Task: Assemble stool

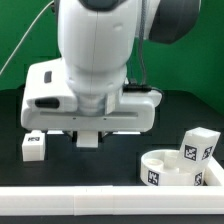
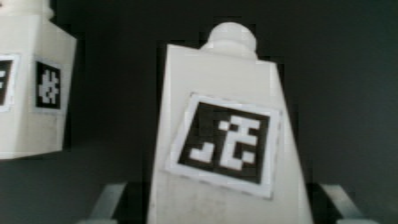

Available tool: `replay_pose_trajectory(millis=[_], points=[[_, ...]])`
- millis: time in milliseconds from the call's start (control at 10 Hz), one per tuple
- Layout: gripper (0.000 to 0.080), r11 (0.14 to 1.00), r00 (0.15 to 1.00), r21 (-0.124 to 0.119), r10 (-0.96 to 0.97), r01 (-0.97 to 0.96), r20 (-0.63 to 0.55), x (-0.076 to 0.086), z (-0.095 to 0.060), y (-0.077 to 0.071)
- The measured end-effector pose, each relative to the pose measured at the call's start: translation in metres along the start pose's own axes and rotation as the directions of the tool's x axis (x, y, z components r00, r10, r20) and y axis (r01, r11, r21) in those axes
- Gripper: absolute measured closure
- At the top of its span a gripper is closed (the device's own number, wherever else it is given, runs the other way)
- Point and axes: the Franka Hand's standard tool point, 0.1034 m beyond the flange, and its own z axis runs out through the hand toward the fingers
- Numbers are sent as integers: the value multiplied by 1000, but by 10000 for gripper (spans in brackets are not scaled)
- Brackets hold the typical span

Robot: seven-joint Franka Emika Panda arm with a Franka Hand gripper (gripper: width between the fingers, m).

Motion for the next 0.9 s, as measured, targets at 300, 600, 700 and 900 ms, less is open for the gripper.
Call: replay_pose_trajectory(millis=[300, 600, 700, 900], points=[[472, 999, 971, -28, -28, 22, -236, 12, -19, -5], [472, 999, 895, -40, -26, 9, -445, 22, -23, -1], [472, 999, 864, -37, -26, 8, -503, 20, -28, -4], [472, 999, 783, -46, -37, 10, -621, 18, -46, -12]])
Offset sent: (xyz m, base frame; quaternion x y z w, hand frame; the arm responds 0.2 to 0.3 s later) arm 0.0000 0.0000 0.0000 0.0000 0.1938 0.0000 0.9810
